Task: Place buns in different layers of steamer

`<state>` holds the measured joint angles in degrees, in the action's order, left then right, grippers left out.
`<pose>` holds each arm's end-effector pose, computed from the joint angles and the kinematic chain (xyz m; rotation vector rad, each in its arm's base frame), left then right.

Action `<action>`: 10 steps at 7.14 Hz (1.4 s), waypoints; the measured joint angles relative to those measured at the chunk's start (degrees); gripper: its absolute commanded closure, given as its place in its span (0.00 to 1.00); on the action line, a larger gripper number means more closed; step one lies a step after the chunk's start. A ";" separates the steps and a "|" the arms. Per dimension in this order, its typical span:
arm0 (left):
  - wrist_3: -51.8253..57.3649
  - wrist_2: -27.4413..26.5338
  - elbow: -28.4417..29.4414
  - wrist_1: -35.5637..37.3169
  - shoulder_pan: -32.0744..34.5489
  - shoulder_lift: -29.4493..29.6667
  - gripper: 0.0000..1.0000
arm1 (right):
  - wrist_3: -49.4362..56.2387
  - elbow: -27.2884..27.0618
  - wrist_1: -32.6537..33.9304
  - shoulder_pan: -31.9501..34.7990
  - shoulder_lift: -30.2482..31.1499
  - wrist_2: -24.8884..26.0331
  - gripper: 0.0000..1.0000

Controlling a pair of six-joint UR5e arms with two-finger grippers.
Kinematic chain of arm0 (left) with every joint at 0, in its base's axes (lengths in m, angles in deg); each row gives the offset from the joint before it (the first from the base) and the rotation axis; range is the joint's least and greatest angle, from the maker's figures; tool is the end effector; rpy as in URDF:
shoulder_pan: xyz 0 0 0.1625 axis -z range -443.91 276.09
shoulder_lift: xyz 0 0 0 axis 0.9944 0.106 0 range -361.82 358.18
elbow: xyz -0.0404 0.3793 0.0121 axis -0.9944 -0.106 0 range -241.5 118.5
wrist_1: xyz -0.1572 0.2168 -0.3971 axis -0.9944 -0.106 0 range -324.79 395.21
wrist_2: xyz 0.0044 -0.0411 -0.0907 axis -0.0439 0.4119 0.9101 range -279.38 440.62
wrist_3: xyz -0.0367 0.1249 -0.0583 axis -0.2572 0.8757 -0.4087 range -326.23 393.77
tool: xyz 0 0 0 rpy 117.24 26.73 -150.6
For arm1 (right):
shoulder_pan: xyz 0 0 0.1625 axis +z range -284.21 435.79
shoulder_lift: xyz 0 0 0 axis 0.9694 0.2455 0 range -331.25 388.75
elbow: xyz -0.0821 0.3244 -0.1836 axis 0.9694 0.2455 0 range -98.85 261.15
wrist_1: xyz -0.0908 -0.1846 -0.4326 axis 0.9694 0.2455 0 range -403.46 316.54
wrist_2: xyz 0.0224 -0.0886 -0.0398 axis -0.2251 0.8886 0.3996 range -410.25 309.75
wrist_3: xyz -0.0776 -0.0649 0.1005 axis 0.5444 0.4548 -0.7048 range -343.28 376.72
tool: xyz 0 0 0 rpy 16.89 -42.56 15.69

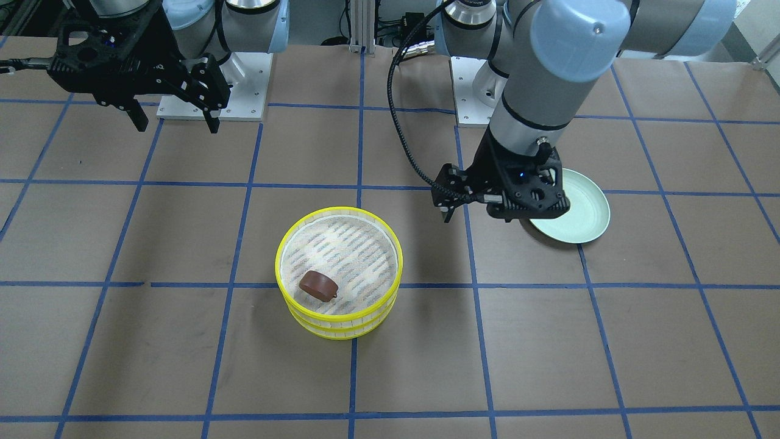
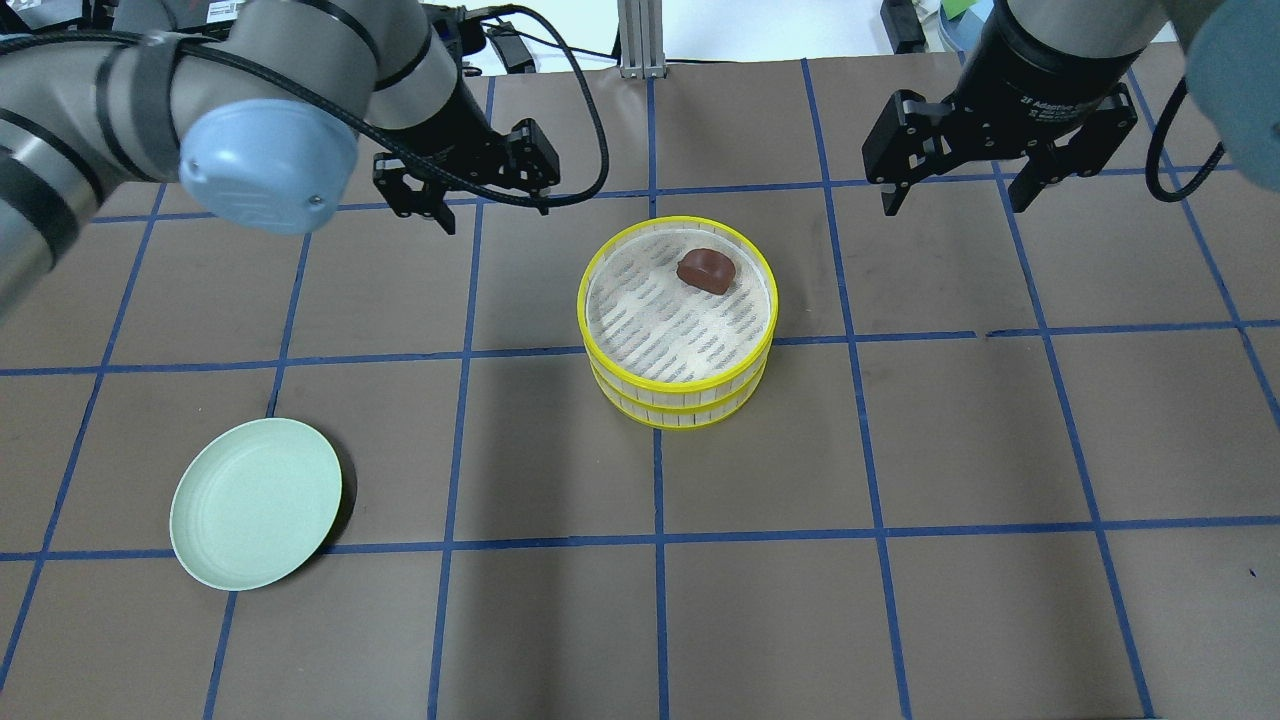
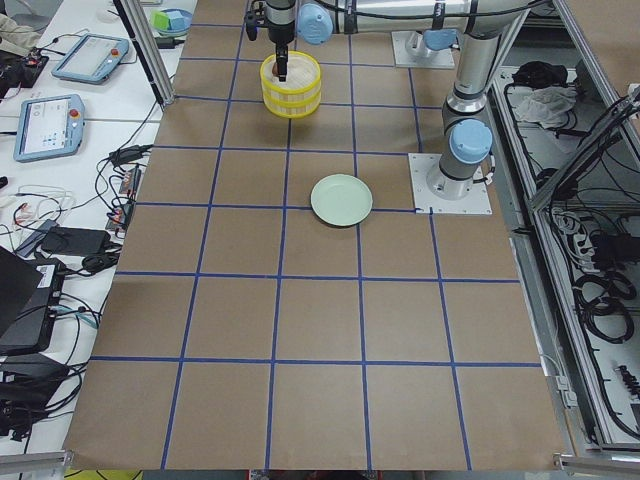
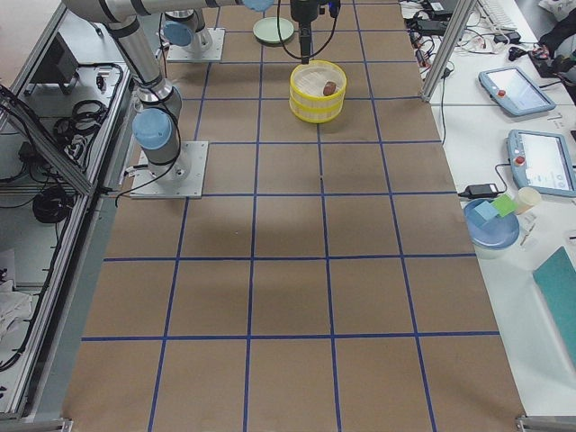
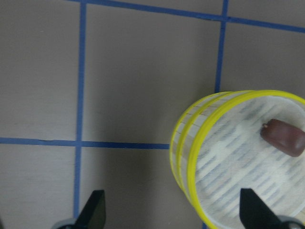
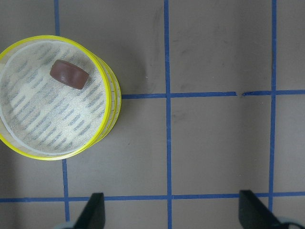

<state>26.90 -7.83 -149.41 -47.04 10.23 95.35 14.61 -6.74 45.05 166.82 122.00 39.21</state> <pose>-0.1810 -0.6005 0.3627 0.0729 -3.1087 0.0684 0.1444 -0.5431 0.4509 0.0290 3.1284 -0.1048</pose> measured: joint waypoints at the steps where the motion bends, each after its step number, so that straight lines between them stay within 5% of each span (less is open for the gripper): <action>1: 1.40 -1.14 0.04 -2.63 -1.37 -1.76 0.00 | 0.00 0.00 0.00 0.00 0.00 0.01 0.00; 10: 5.72 -2.03 -0.95 -6.78 -6.00 -8.98 0.00 | 0.00 0.00 -0.03 -0.04 0.00 0.05 0.00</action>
<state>32.62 -9.86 -150.35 -53.83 4.23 86.38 14.61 -6.74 45.02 166.78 122.00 39.26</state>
